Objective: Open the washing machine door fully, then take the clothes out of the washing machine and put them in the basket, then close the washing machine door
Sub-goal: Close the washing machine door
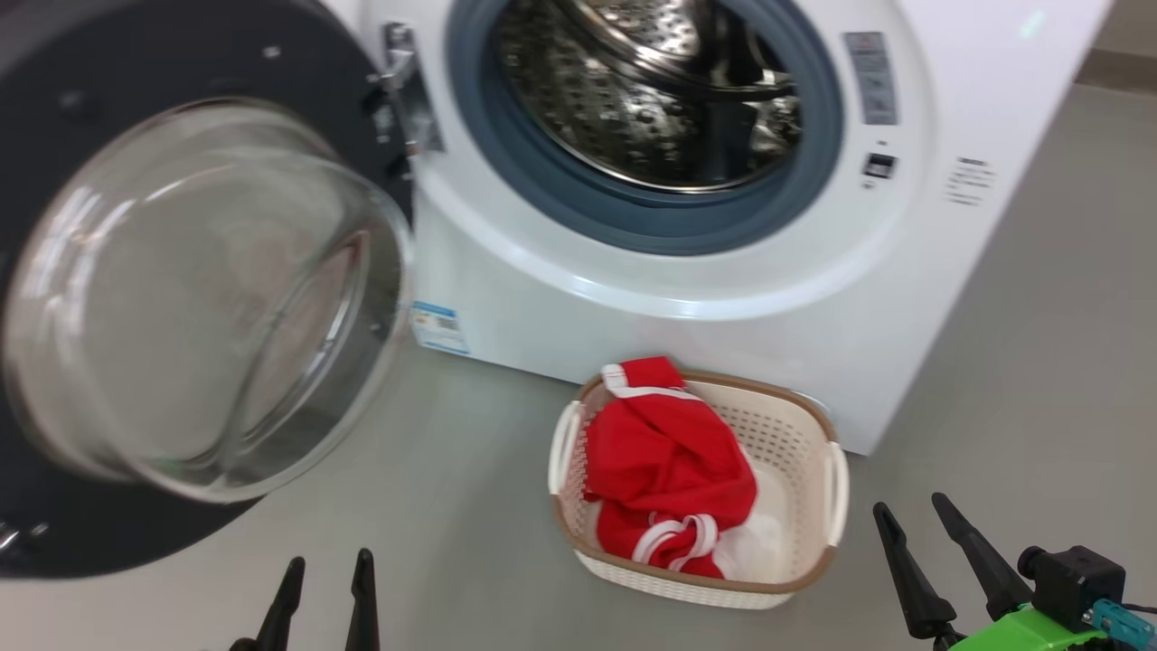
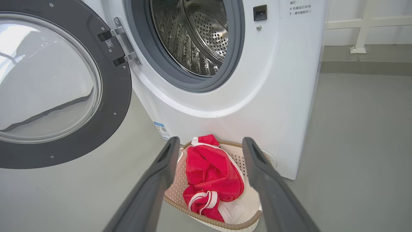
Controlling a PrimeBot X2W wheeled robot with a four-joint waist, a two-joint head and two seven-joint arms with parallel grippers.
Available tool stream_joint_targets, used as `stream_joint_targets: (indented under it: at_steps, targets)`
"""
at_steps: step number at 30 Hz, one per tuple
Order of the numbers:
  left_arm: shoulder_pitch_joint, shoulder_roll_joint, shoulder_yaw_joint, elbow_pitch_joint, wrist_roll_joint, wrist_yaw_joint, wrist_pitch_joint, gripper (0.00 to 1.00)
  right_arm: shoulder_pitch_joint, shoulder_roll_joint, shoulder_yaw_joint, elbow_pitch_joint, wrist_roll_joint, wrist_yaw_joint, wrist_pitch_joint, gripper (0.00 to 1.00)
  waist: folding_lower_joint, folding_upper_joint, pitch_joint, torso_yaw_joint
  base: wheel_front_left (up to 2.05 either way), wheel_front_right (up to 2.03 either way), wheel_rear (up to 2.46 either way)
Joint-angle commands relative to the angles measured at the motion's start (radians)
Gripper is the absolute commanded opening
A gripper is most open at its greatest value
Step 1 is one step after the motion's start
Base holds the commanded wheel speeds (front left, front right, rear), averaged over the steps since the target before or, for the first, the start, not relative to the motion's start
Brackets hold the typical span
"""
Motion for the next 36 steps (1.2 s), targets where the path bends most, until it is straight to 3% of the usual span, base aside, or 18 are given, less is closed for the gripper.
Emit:
stream_joint_targets:
  at_steps: [1,5,21,22,23,24,25,31,36]
  targets:
    - [0.003,0.009,0.026,-0.019,-0.008,0.008,-0.005,1.0,0.001,-0.018,0.022,-0.017,0.023,0.007,-0.006,1.0,0.0,0.0,-0.02,0.082,0.0,0.0,0.0]
    - [0.018,0.009,0.03,-0.028,-0.023,0.02,-0.005,1.0,-0.006,-0.022,0.049,-0.012,0.024,0.007,-0.006,1.0,0.0,0.0,-0.018,0.135,0.0,0.0,0.0]
    - [0.052,0.009,0.044,-0.088,-0.082,0.054,-0.005,1.0,-0.08,-0.046,0.14,0.021,0.048,0.007,-0.006,1.0,0.0,0.0,0.002,0.152,0.0,0.0,0.0]
    - [0.049,0.009,0.046,-0.09,-0.087,0.051,-0.005,0.69,-0.079,-0.046,0.139,0.021,0.049,0.007,-0.006,1.0,0.0,0.0,0.002,0.152,0.0,0.0,0.0]
    - [0.045,0.009,0.051,-0.097,-0.09,0.048,-0.005,0.33,-0.076,-0.046,0.137,0.021,0.05,0.007,-0.006,1.0,0.0,0.0,0.002,0.152,0.0,0.0,0.0]
    - [0.039,0.009,0.059,-0.106,-0.091,0.044,-0.005,0.12,-0.074,-0.045,0.135,0.021,0.05,0.007,-0.006,1.0,0.0,0.0,0.002,0.151,0.0,0.0,0.0]
    - [0.032,0.009,0.071,-0.118,-0.086,0.04,-0.005,0.0,-0.07,-0.045,0.132,0.02,0.05,0.007,-0.006,1.0,0.0,0.0,0.003,0.151,0.0,0.0,0.0]
    - [-0.037,0.009,0.16,-0.227,-0.044,0.011,-0.005,0.0,-0.052,-0.035,0.112,0.014,0.047,0.007,-0.006,1.0,0.0,0.0,0.007,0.149,0.0,0.0,0.0]
    - [-0.163,0.009,0.316,-0.368,0.024,-0.061,-0.005,0.0,-0.037,-0.022,0.095,0.008,0.041,0.007,-0.006,1.0,0.0,0.0,0.006,0.147,0.0,0.0,0.0]
